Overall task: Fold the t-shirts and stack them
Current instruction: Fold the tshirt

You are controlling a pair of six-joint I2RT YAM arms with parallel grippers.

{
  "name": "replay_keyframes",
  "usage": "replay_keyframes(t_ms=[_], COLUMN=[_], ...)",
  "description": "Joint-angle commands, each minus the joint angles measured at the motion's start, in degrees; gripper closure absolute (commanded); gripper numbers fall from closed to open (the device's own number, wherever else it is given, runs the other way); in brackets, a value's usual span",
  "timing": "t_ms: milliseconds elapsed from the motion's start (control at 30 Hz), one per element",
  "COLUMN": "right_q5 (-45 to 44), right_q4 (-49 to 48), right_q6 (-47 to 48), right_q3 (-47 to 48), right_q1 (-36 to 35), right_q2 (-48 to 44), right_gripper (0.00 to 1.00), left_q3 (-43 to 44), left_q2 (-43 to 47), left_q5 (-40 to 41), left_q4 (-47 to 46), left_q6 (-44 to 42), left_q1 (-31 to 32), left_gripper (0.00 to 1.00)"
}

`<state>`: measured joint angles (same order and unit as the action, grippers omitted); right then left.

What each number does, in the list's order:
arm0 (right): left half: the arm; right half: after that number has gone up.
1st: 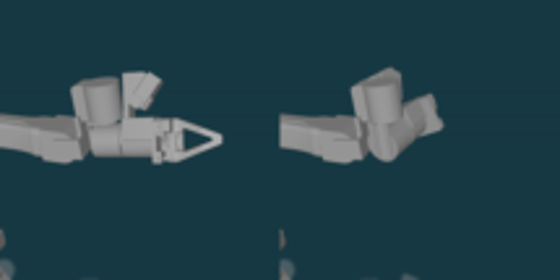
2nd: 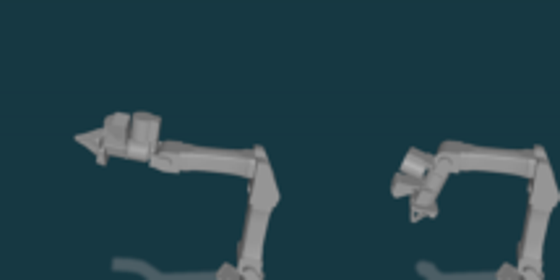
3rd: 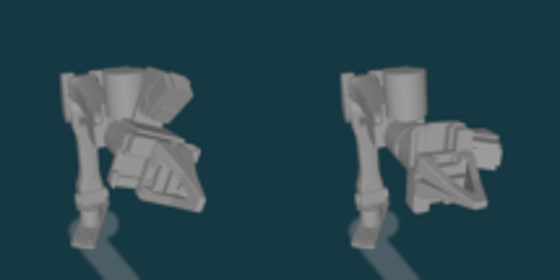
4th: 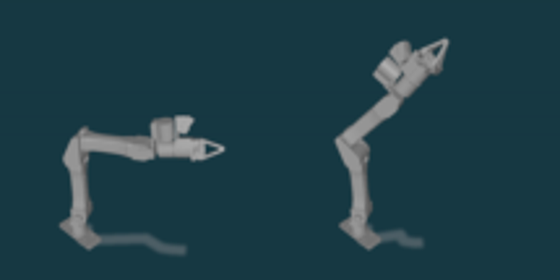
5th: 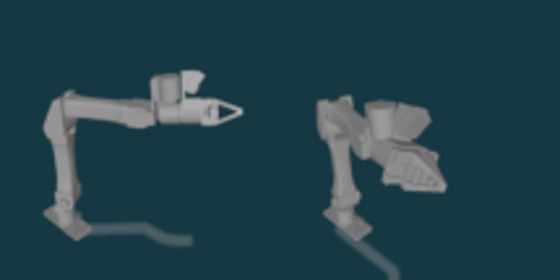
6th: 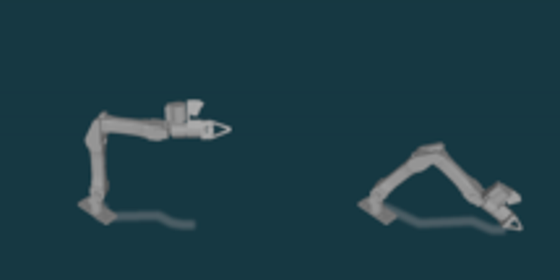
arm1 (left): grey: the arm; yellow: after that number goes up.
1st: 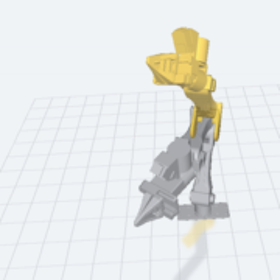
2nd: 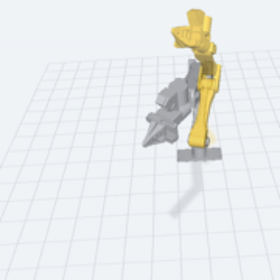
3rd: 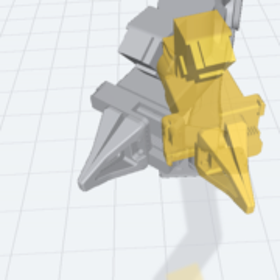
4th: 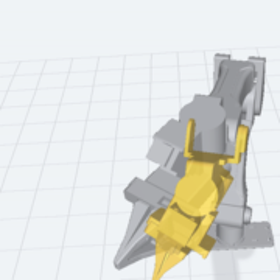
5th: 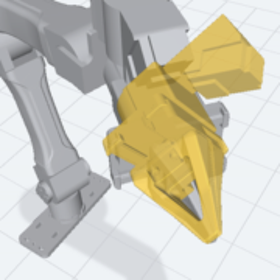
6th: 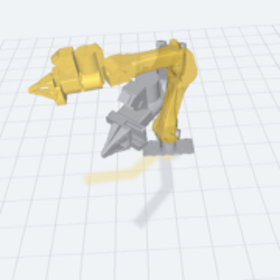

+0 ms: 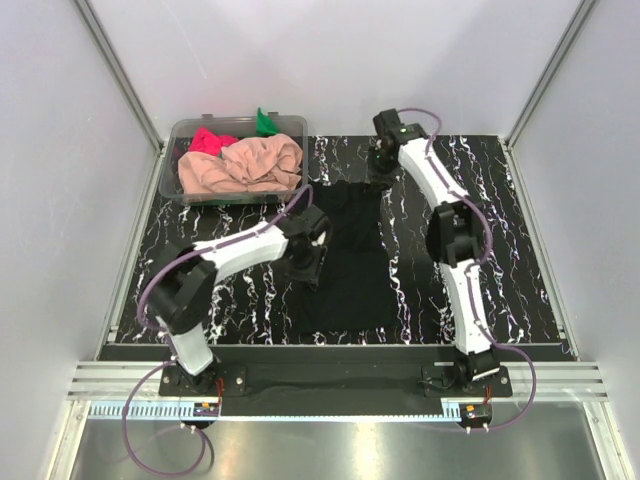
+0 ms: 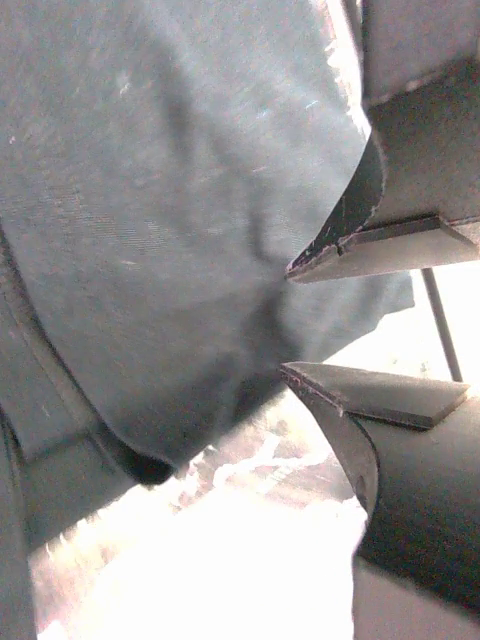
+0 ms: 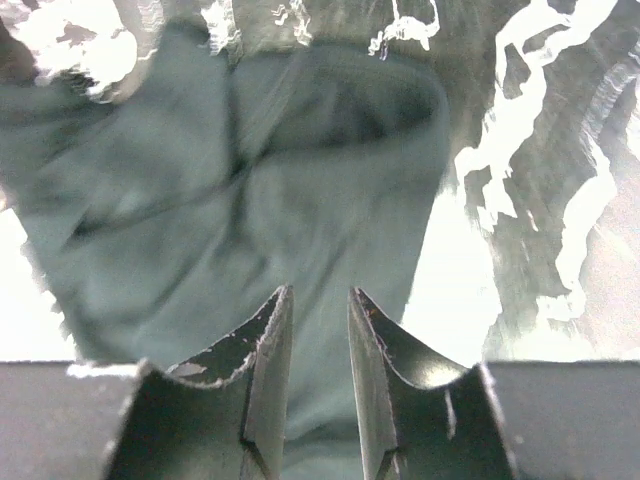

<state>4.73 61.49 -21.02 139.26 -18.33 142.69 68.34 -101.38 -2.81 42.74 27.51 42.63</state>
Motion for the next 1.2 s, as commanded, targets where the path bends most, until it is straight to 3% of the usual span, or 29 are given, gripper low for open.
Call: replay_keyframes(t_ms=[0,100,133,233,333,500,800,1167], right_q5=[0.6,2.9,3.0,7.2,8.6,11.6,16.6,19.4], right_q4=[1.6,-1.2,-4.6,-10.0,-8.6,-5.9,-4.2,-6.7], right_q6=[1.4,-0.5,-3.6,-8.9,-12.0,-15.2,-19.6,-20.3], right_q3=[-8.1,-30.3,-43.6,-65.0,-75.3,-81.2,-88.3,-96.3], right_q1=[0.4,0.2,0.1,0.1,-0.1,-0.4,-0.4,-0.4], right_q2=[-21.1,-34.0,-43.9,-62.9,-76.0,-86.8,-92.9,-93.2], right_gripper=[0.64,0.64,0.63,0.62,0.62,0.61,0.61,0.6], left_q3=[-2.0,-7.2,-10.6,-15.6,-18.8,-20.2,-31.0,-33.1], left_q2=[10.8,18.2,23.3,30.5,36.6,39.1,45.9,39.1], left_q5=[-5.1,-5.8,-6.4,-8.6,-10.2,-11.6,-15.0,-17.4], left_q4=[2.7,2.0,1.9,0.8,0.5,0.5,-7.2,-15.1], left_q6=[1.7,5.1,6.0,9.9,12.3,13.7,22.1,21.8], left_q1=[-1.9,-1.9,-1.9,-1.7,-1.2,-0.6,-0.6,-0.6], left_gripper=[0.56,0.48,0.48,0.46,0.46,0.43,0.39,0.4])
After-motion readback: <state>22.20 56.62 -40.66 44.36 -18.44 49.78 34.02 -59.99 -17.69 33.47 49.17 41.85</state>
